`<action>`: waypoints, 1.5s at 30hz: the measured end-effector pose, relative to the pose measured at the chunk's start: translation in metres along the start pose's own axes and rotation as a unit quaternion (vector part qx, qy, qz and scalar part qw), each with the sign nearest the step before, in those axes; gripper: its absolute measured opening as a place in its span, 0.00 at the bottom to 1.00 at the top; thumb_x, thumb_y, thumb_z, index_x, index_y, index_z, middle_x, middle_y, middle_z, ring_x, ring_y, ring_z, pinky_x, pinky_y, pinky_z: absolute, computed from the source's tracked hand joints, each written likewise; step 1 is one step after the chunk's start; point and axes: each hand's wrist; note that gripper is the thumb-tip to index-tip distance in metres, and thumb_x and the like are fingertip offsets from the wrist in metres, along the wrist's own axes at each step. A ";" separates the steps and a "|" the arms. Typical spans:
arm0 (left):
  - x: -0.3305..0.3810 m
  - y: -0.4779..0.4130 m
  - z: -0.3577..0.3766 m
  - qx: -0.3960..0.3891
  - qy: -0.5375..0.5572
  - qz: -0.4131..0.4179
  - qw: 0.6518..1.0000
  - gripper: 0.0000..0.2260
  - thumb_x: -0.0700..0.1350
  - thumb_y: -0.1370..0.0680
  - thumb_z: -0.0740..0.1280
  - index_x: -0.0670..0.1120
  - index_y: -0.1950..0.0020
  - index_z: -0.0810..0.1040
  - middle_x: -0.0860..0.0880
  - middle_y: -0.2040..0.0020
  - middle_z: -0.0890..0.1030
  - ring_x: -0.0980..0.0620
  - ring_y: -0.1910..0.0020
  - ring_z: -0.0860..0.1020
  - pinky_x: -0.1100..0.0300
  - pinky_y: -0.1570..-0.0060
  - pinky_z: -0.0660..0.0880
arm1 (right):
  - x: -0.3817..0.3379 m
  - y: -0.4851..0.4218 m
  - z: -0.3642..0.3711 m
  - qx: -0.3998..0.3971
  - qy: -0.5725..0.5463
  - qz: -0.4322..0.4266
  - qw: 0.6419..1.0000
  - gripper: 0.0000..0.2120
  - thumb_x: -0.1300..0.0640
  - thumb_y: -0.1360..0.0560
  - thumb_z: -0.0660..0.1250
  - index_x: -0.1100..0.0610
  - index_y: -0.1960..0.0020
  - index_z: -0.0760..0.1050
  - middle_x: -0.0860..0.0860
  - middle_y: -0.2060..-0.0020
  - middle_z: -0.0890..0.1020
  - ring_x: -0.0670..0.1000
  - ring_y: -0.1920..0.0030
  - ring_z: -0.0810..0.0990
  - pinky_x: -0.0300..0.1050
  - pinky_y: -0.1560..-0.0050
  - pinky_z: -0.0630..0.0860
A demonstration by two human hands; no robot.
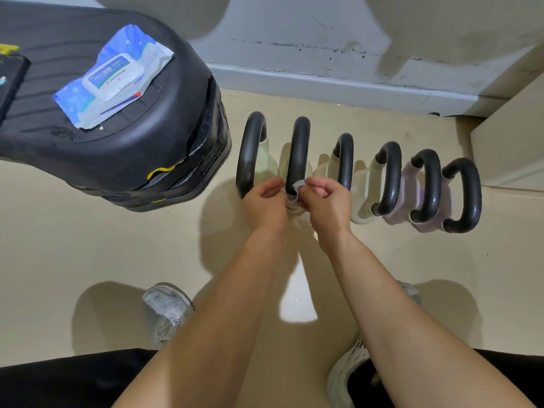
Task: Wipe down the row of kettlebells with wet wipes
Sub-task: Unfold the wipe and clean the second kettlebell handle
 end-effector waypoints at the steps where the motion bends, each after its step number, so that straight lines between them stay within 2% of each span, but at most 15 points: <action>1: 0.003 0.000 0.000 0.000 -0.004 0.008 1.000 0.14 0.28 0.26 0.68 0.43 0.47 0.82 0.48 0.53 0.85 0.54 0.54 0.83 0.65 0.51 0.79 | -0.004 -0.001 0.001 0.002 -0.002 -0.001 1.000 0.07 0.67 0.25 0.72 0.57 0.51 0.80 0.43 0.73 0.82 0.54 0.57 0.84 0.63 0.40 0.81; 6: 0.014 -0.010 0.007 -0.012 -0.043 0.038 0.998 0.11 0.29 0.26 0.69 0.41 0.48 0.83 0.45 0.53 0.85 0.53 0.55 0.84 0.61 0.46 0.80 | -0.023 -0.014 0.010 0.016 0.032 -0.015 0.999 0.05 0.64 0.27 0.75 0.58 0.52 0.82 0.41 0.74 0.80 0.47 0.63 0.81 0.55 0.42 0.83; 9: 0.022 -0.025 0.015 -0.013 -0.092 0.055 0.994 0.09 0.32 0.25 0.70 0.45 0.52 0.84 0.48 0.55 0.85 0.53 0.55 0.84 0.59 0.44 0.80 | -0.041 -0.028 0.017 0.017 0.104 -0.053 0.993 0.07 0.62 0.28 0.72 0.54 0.63 0.78 0.47 0.70 0.80 0.48 0.63 0.80 0.54 0.47 0.82; 11: 0.028 -0.036 0.023 -0.014 -0.123 0.052 0.991 0.08 0.33 0.25 0.70 0.46 0.54 0.85 0.51 0.59 0.85 0.52 0.55 0.83 0.60 0.45 0.79 | -0.052 -0.039 0.021 0.009 0.128 -0.067 0.989 0.08 0.60 0.28 0.73 0.55 0.65 0.77 0.50 0.66 0.80 0.49 0.61 0.81 0.54 0.47 0.81; 15: 0.032 -0.048 0.033 -0.026 -0.104 0.048 0.993 0.15 0.31 0.26 0.68 0.51 0.63 0.83 0.48 0.58 0.86 0.47 0.53 0.84 0.53 0.42 0.80 | -0.064 -0.052 0.024 0.006 0.149 -0.059 0.987 0.07 0.59 0.26 0.73 0.49 0.60 0.79 0.47 0.58 0.83 0.50 0.50 0.84 0.45 0.46 0.81; 18: 0.027 -0.037 0.022 -0.022 -0.116 0.073 0.990 0.11 0.33 0.23 0.66 0.50 0.56 0.81 0.49 0.53 0.85 0.51 0.51 0.83 0.56 0.42 0.79 | -0.056 -0.042 0.018 0.006 0.162 -0.092 0.983 0.05 0.60 0.24 0.69 0.52 0.56 0.81 0.46 0.59 0.83 0.46 0.55 0.82 0.37 0.55 0.77; 21: 0.010 -0.022 0.011 -0.041 -0.122 0.076 0.989 0.12 0.35 0.21 0.63 0.50 0.52 0.82 0.48 0.51 0.85 0.51 0.50 0.83 0.53 0.41 0.79 | -0.040 -0.026 0.011 0.017 0.164 -0.110 0.980 0.04 0.56 0.22 0.70 0.53 0.48 0.82 0.45 0.57 0.84 0.40 0.57 0.82 0.33 0.57 0.76; 24: -0.002 -0.005 0.012 -0.039 -0.154 0.083 0.984 0.11 0.40 0.19 0.63 0.46 0.42 0.83 0.49 0.47 0.85 0.51 0.48 0.83 0.55 0.41 0.78 | -0.019 -0.004 0.011 -0.005 0.184 -0.144 0.972 0.06 0.58 0.21 0.69 0.54 0.45 0.82 0.46 0.58 0.85 0.40 0.59 0.83 0.31 0.57 0.77; 28: -0.006 0.001 0.010 -0.054 -0.158 0.110 0.980 0.13 0.42 0.18 0.62 0.48 0.39 0.83 0.50 0.50 0.86 0.53 0.50 0.84 0.56 0.43 0.79 | -0.004 0.008 0.012 -0.006 0.231 -0.133 0.964 0.06 0.54 0.18 0.64 0.52 0.46 0.80 0.48 0.63 0.84 0.45 0.62 0.82 0.35 0.63 0.75; 33: 0.015 -0.018 0.026 -0.084 -0.194 0.153 0.965 0.13 0.41 0.18 0.62 0.49 0.40 0.84 0.54 0.56 0.84 0.58 0.57 0.81 0.65 0.50 0.77 | -0.020 -0.020 0.016 -0.025 0.239 -0.114 0.964 0.14 0.54 0.16 0.61 0.57 0.55 0.80 0.46 0.72 0.78 0.39 0.75 0.75 0.31 0.72 0.67; 36: 0.028 -0.036 0.040 -0.096 -0.219 0.166 0.957 0.14 0.42 0.18 0.61 0.55 0.54 0.85 0.58 0.60 0.84 0.63 0.61 0.80 0.69 0.56 0.76 | -0.035 -0.043 0.024 -0.021 0.245 -0.094 0.965 0.16 0.56 0.16 0.61 0.58 0.59 0.81 0.49 0.70 0.81 0.42 0.71 0.78 0.36 0.67 0.73; 38: 0.036 -0.052 0.048 -0.094 -0.217 0.142 0.961 0.14 0.42 0.20 0.62 0.52 0.59 0.85 0.56 0.60 0.85 0.58 0.59 0.82 0.63 0.52 0.79 | -0.044 -0.062 0.029 -0.021 0.219 -0.060 0.974 0.17 0.53 0.17 0.62 0.59 0.58 0.83 0.51 0.67 0.84 0.48 0.64 0.82 0.44 0.60 0.78; 41: 0.054 -0.073 0.065 -0.123 -0.206 0.101 0.966 0.13 0.41 0.20 0.61 0.47 0.55 0.85 0.49 0.55 0.86 0.48 0.52 0.83 0.55 0.46 0.77 | -0.057 -0.093 0.039 -0.015 0.180 0.013 0.983 0.16 0.49 0.18 0.65 0.59 0.57 0.81 0.53 0.64 0.85 0.54 0.55 0.86 0.49 0.48 0.83; 43: 0.071 -0.074 0.073 -0.110 -0.268 0.070 0.955 0.13 0.39 0.17 0.56 0.41 0.42 0.79 0.44 0.46 0.82 0.45 0.43 0.80 0.57 0.45 0.73 | -0.067 -0.110 0.046 0.008 0.167 0.050 0.985 0.15 0.50 0.19 0.66 0.62 0.53 0.80 0.53 0.65 0.82 0.59 0.51 0.86 0.53 0.43 0.82; 45: 0.074 -0.074 0.072 -0.102 -0.276 0.092 0.951 0.11 0.39 0.17 0.56 0.42 0.42 0.78 0.43 0.48 0.80 0.46 0.46 0.79 0.57 0.48 0.72 | -0.071 -0.114 0.049 0.025 0.178 0.065 0.981 0.17 0.50 0.19 0.66 0.66 0.47 0.81 0.53 0.65 0.81 0.59 0.51 0.85 0.51 0.44 0.82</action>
Point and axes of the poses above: each hand's wrist, its own y-axis away from the middle knuckle, its own z-axis out of the palm, x = y × z
